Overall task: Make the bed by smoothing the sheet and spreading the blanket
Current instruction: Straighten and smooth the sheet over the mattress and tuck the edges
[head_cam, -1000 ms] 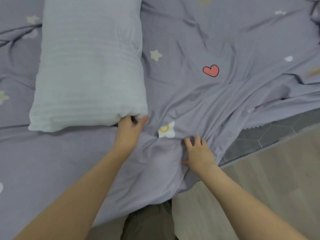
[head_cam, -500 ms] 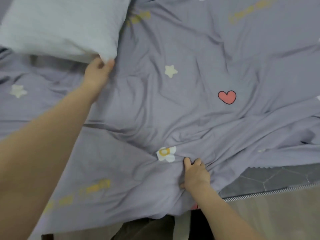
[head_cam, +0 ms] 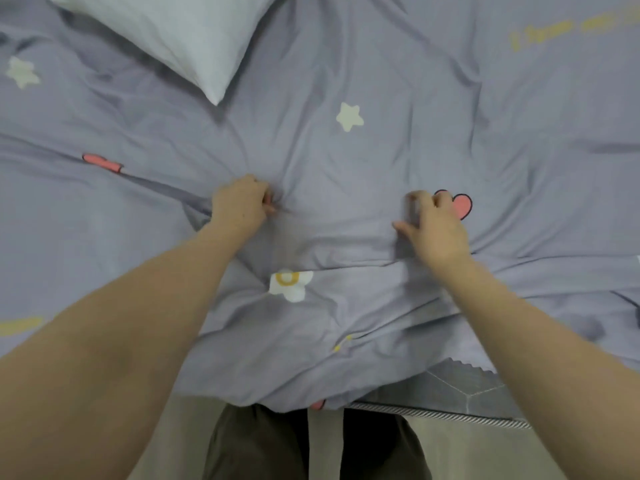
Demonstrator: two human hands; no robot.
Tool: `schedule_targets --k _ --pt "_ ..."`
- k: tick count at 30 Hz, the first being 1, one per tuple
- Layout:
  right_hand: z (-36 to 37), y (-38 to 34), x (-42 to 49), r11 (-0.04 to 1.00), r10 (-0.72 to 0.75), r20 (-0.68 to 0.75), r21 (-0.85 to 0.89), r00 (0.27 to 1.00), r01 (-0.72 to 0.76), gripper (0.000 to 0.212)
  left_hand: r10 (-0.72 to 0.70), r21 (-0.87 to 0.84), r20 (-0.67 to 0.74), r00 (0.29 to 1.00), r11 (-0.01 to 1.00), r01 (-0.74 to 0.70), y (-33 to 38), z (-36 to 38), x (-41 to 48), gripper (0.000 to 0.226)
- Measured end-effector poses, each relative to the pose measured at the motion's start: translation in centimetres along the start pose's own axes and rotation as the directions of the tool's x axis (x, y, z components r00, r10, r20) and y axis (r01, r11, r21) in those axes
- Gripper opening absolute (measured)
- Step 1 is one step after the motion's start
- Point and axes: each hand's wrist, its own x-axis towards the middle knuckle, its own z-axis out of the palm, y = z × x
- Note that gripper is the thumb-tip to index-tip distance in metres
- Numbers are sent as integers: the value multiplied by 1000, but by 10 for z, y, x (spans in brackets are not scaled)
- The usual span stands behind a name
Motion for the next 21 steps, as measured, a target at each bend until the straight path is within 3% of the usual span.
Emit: schedule_targets --k 2,4,6,10,13,15,17,19,21 --pt "-10 17 18 996 -17 84 -82 996 24 52 3 -47 -152 988 999 -10 6 -14 10 20" --pt "-16 27 31 964 -146 122 -207 982 169 31 2 -113 -289 957 993 -36 16 -31 25 20" --pt "-22 30 39 922 -213 144 -297 966 248 13 28 -145 -314 949 986 -77 27 -43 36 18" --pt "-32 46 44 954 -34 -103 -298 994 1 15 -38 -207 -221 974 978 -8 48 -32 39 18" --pt "-34 52 36 979 25 -111 -200 994 -47 19 -77 -332 -142 987 943 26 66 -8 17 21" --pt "-33 50 21 991 -106 -94 -88 990 98 25 -100 -435 -172 980 900 15 82 9 -12 26" --pt "-31 51 -5 946 -321 -55 -68 945 318 36 -92 -422 -248 964 906 -23 99 30 -54 29" --pt "-25 61 -40 836 -535 -5 -144 845 529 47 5 -360 -301 954 925 -119 114 51 -106 31" --pt "-14 81 -77 684 -706 52 -212 707 698 56 103 -333 -253 962 924 -186 126 72 -161 41"
